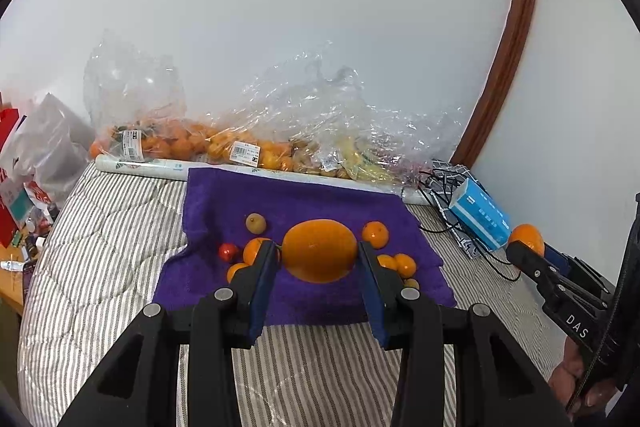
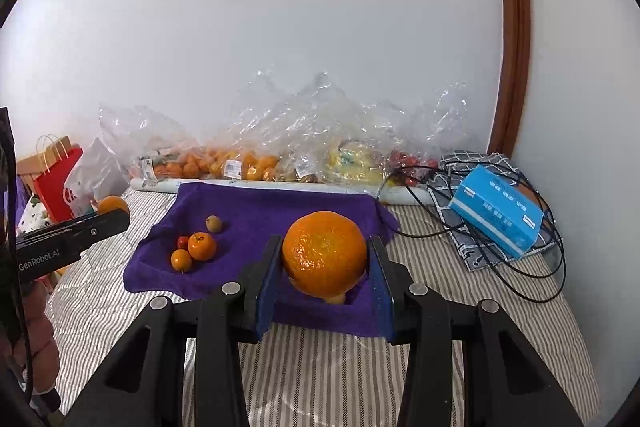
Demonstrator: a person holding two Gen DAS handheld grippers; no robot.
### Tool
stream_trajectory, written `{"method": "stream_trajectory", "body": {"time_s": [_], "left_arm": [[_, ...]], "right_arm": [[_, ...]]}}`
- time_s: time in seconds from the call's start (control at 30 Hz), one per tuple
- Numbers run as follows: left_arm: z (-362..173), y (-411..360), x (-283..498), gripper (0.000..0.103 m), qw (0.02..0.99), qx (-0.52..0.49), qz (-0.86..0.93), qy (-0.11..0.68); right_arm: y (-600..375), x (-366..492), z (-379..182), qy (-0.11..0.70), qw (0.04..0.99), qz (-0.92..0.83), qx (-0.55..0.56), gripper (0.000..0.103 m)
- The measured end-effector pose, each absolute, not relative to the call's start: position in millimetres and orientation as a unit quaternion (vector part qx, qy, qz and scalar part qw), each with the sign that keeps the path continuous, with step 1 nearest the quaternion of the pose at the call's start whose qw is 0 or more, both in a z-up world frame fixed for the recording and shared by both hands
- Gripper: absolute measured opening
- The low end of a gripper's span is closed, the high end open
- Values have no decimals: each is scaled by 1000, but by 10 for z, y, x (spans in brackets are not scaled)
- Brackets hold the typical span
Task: Organize fruits
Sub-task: 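Lower both oranges onto the purple towel and open both tools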
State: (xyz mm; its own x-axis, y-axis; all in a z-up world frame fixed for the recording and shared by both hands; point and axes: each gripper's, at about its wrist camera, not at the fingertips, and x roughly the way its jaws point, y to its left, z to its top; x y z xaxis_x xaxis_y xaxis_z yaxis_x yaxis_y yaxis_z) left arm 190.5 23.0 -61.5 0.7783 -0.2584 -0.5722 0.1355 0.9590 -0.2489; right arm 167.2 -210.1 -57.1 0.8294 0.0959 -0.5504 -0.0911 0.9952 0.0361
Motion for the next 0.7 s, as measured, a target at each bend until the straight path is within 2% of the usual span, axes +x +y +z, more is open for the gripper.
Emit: {"method": "stream_trajectory", "body": {"time_s": [0.7], "left_arm": [[-584,441,2227,38,941,-99,-62,318]], "right_arm": [[-2097,2025,-584,283,957,62,10,41]]}}
